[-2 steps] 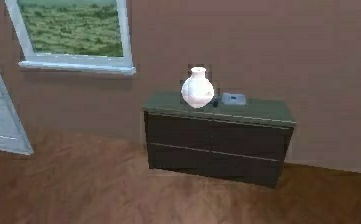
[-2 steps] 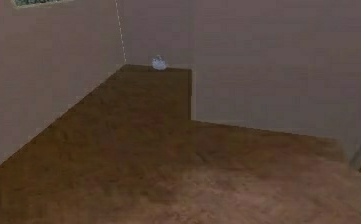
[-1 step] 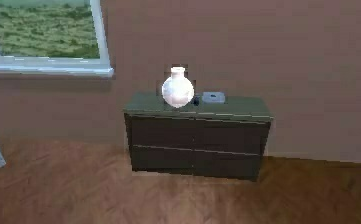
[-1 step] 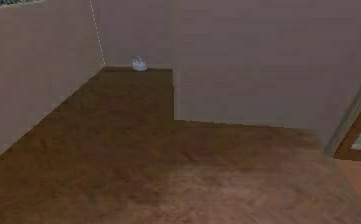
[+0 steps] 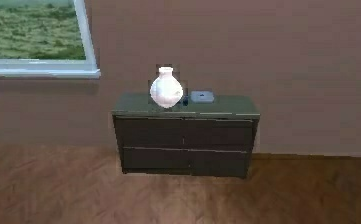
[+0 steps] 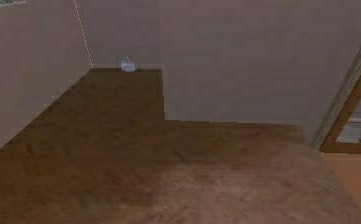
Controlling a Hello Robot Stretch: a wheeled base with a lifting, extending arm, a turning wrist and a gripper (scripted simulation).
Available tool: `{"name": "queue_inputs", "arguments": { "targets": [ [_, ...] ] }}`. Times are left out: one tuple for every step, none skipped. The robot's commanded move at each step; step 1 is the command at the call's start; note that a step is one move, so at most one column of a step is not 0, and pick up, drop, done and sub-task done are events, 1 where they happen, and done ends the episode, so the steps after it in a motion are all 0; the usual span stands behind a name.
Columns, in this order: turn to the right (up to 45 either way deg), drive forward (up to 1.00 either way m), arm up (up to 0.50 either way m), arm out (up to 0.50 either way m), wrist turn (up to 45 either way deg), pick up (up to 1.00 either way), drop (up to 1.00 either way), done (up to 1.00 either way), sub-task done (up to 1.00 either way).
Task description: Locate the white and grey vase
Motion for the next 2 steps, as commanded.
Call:
{"name": "queue_inputs", "arguments": {
  "targets": [
    [0.0,0.70,0.00,0.00,0.0,0.00,0.00,0.00,0.00],
    [0.0,0.00,0.00,0.00,0.0,0.00,0.00,1.00,0.00]
  ]
}}
